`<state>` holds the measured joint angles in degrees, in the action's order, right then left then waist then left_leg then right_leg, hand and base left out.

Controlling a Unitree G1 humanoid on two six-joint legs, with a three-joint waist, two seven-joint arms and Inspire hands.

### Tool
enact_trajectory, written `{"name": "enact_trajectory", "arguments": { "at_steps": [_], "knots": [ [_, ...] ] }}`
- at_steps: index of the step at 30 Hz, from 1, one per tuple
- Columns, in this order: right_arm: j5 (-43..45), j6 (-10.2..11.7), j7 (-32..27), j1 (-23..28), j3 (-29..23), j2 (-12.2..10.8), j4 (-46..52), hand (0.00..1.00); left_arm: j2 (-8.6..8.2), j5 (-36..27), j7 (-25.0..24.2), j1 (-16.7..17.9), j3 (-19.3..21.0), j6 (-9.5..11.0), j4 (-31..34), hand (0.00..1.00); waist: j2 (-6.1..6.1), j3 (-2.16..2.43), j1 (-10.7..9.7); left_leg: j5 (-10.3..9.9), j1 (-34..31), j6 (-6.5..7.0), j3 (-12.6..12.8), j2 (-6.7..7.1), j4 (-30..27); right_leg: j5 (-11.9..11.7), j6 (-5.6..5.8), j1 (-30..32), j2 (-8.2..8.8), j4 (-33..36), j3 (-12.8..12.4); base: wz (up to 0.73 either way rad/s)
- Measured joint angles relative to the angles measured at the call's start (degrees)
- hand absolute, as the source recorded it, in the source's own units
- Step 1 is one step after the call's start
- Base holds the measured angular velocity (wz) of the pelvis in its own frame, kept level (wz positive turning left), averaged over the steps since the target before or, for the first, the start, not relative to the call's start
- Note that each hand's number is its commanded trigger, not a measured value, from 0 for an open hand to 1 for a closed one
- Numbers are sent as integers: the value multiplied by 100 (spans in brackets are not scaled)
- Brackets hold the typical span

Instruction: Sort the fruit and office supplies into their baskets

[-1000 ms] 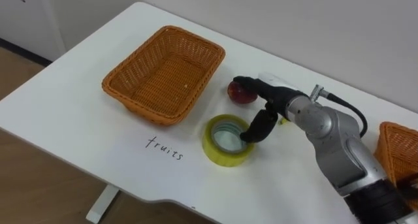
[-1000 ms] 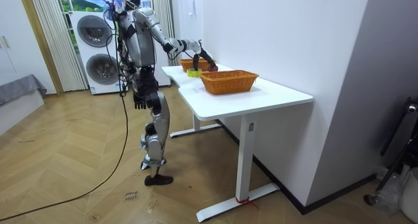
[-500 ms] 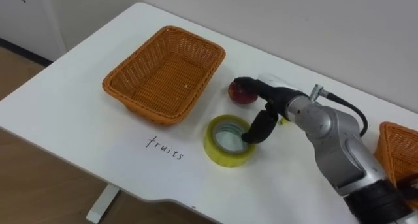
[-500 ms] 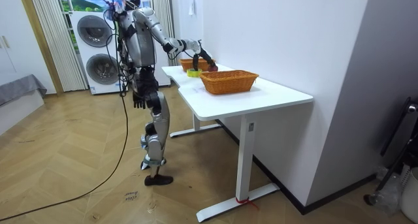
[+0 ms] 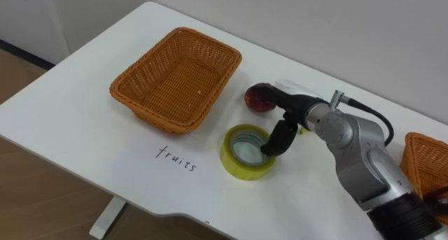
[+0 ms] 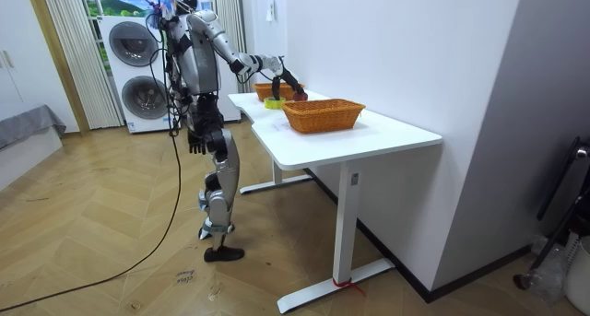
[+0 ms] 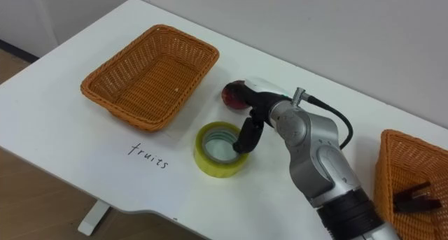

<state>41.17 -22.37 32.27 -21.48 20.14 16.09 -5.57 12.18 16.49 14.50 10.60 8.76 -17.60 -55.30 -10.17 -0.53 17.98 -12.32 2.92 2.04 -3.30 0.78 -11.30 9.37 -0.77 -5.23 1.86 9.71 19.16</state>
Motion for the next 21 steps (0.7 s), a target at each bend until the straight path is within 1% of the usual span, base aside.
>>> {"name": "enact_trajectory", "arguments": {
  "at_steps": [11, 16, 17, 18, 19, 20, 21],
  "knots": [
    [176, -25, 211, 1, 9, 0, 10, 0, 7, -5, -70, -60, 71, 1, -12, 0, 1, 0, 1, 0, 61, 0, 1, -2, 1, 0, 0, -63, -1, -2, -10, 0],
    [215, -44, 268, 0, 22, 2, 7, 0, 12, -9, -107, -190, 66, 23, -124, 0, -1, -1, 88, 3, 68, -5, 4, -2, 3, 0, 0, -60, -5, -1, -25, 0],
    [215, -63, 283, -1, 25, 2, 10, 13, 13, -9, -107, -219, 65, 24, -155, 0, -3, -2, 98, 4, 67, -6, 5, -2, 4, 0, 0, -60, -6, -1, -25, 0],
    [218, -88, 297, -1, 33, 2, 22, 48, 15, -10, -107, -224, 66, 24, -158, 0, -5, -1, 109, 3, 66, -6, 5, -3, 4, 0, 0, -60, -6, -1, -23, 0],
    [224, -96, 299, -1, 41, 2, 28, 68, 17, -10, -107, -224, 66, 24, -159, 0, -6, 0, 114, 3, 66, -6, 5, -3, 4, 0, 0, -60, -6, -1, -22, 0],
    [245, -98, 303, -1, 54, 2, 37, 91, 29, -10, -107, -223, 66, 24, -164, 0, -12, 0, 116, 3, 65, -6, 5, -3, 4, 0, 0, -60, -6, -1, -21, 0],
    [279, -99, 308, 0, 57, 3, 57, 100, 43, -9, -108, -224, 70, 26, -172, 0, -21, 2, 121, 3, 64, -6, 5, -2, 4, 0, 0, -59, -6, 0, -21, 0]
  ]
}}
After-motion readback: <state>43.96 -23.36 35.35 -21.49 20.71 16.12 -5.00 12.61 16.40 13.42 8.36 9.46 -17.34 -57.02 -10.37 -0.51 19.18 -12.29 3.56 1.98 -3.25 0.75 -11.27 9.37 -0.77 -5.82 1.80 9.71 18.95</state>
